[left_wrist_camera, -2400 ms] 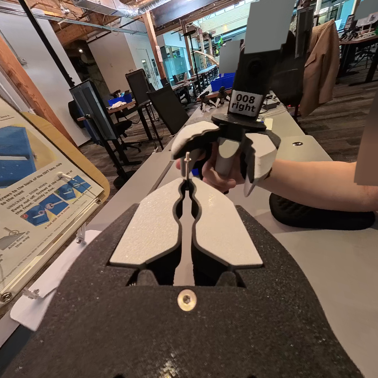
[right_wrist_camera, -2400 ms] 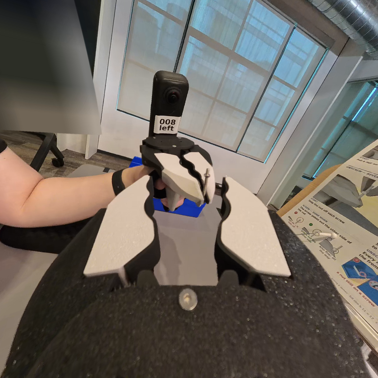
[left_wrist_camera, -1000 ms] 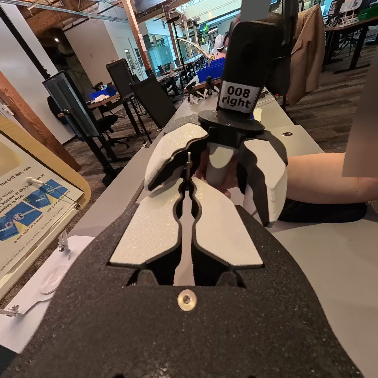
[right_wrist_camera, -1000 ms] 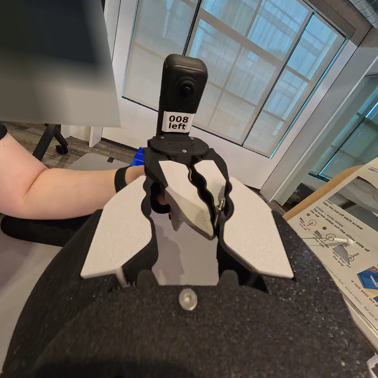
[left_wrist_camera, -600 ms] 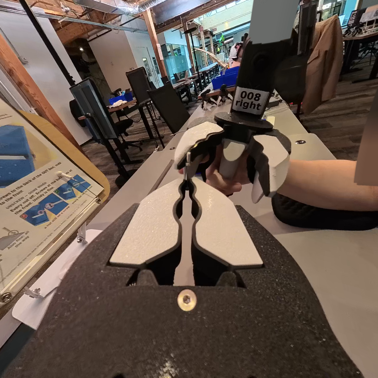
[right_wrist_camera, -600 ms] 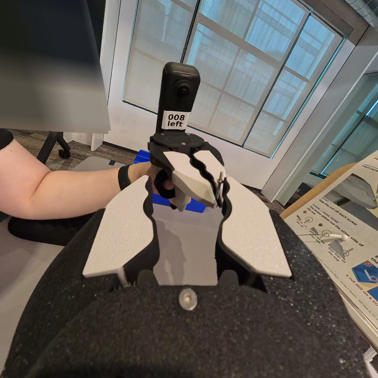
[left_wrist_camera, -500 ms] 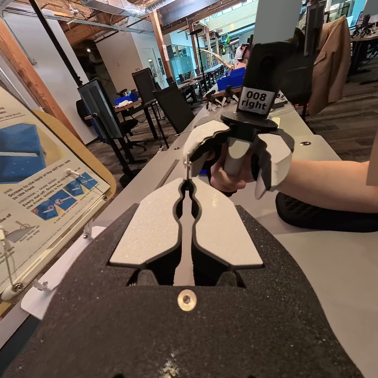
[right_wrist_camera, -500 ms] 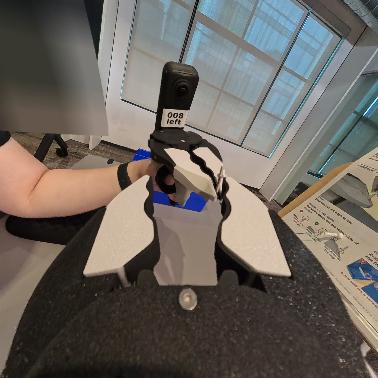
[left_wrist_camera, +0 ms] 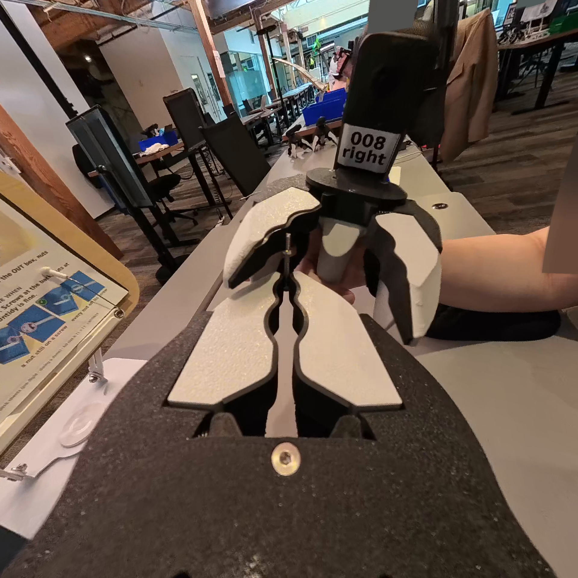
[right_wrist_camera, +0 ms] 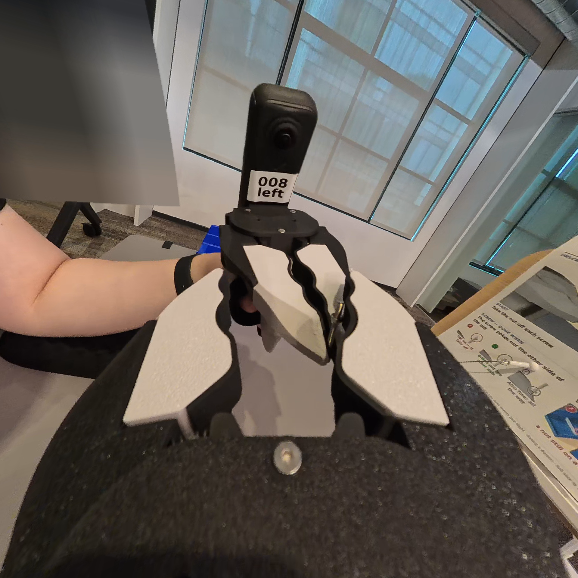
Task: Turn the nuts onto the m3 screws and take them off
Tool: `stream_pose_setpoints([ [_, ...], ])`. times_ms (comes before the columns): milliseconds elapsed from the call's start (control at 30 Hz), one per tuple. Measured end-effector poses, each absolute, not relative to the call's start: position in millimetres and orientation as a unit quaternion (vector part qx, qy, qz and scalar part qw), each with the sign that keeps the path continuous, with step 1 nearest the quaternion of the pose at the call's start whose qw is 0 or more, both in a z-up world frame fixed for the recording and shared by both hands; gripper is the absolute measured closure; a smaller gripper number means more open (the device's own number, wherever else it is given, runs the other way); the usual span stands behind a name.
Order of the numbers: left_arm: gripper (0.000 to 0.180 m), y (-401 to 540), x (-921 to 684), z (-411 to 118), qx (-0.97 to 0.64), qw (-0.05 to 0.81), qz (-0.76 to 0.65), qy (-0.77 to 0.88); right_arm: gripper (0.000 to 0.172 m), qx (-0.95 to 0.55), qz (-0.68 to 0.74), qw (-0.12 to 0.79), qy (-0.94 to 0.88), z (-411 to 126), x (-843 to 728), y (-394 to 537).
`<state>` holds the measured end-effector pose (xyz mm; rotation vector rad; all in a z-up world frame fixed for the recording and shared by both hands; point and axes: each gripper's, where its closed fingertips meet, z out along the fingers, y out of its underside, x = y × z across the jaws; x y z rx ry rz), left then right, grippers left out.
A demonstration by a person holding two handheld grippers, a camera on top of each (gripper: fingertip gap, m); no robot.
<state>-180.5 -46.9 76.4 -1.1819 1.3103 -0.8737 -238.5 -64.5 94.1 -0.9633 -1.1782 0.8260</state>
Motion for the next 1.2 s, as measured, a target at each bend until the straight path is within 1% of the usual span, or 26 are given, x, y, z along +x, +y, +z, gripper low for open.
stream_pose_setpoints([
  [467, 0.178, -38, -196, 88, -0.501, 0.574, -0.374, 0.529, 0.109, -0.426, 0.373, 0.642, -0.518, 97, -227, -63],
  [567, 0.178, -41, -198, 91, -0.496, 0.570, -0.388, 0.528, 0.115, -0.431, 0.369, 0.650, -0.505, 100, -222, -58],
  [767, 0.178, -43, -194, 84, -0.500, 0.558, -0.378, 0.544, 0.147, -0.449, 0.371, 0.660, -0.474, 106, -212, -47],
  [867, 0.178, -43, -192, 80, -0.505, 0.553, -0.371, 0.549, 0.158, -0.446, 0.379, 0.657, -0.475, 108, -209, -48],
  [1200, 0.178, -43, -191, 79, -0.505, 0.551, -0.371, 0.551, 0.164, -0.451, 0.367, 0.656, -0.481, 105, -206, -46],
])
